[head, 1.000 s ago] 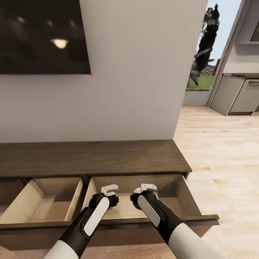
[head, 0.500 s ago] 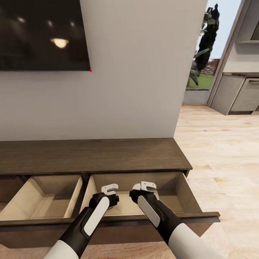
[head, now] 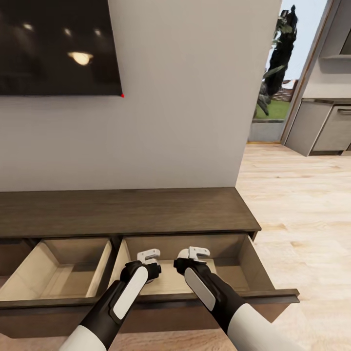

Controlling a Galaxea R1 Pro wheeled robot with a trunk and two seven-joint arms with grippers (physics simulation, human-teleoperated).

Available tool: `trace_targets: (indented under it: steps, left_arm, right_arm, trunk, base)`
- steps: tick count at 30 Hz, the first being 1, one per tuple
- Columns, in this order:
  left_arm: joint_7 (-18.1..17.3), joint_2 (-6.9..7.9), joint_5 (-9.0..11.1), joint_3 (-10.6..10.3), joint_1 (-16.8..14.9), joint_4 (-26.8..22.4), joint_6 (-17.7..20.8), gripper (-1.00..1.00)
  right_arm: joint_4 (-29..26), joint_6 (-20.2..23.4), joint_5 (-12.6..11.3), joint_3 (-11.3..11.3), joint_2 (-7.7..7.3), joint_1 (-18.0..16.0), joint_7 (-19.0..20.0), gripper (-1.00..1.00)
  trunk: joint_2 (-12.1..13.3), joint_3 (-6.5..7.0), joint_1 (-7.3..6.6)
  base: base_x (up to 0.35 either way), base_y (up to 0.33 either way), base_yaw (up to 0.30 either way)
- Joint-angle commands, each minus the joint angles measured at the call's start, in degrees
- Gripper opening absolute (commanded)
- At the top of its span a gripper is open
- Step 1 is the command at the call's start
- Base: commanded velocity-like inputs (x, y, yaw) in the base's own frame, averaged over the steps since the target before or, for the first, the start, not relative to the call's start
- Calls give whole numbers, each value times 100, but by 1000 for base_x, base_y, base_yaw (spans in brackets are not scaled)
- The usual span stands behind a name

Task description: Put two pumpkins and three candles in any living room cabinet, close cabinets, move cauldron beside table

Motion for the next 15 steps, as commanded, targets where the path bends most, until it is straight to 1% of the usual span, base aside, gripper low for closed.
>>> trace_targets:
  steps: [1, 8, 15]
  left_arm:
    - [95, 2, 38, -15, -5, -8, 16, -100]
    - [89, -13, 38, -19, -5, -9, 24, -100]
    - [95, -4, 38, -19, -5, -79, 24, -100]
  right_arm:
    - [-8, 16, -35, 19, 0, -6, -48, -100]
    - [-8, 48, -39, 20, 4, -5, -48, -100]
    - [38, 92, -61, 20, 4, -6, -48, -100]
  trunk:
    - [-2, -5, -1]
    - [-2, -5, -1]
    - [-2, -5, -1]
  base:
    - [27, 0, 0]
    - [57, 0, 0]
    - [10, 0, 0]
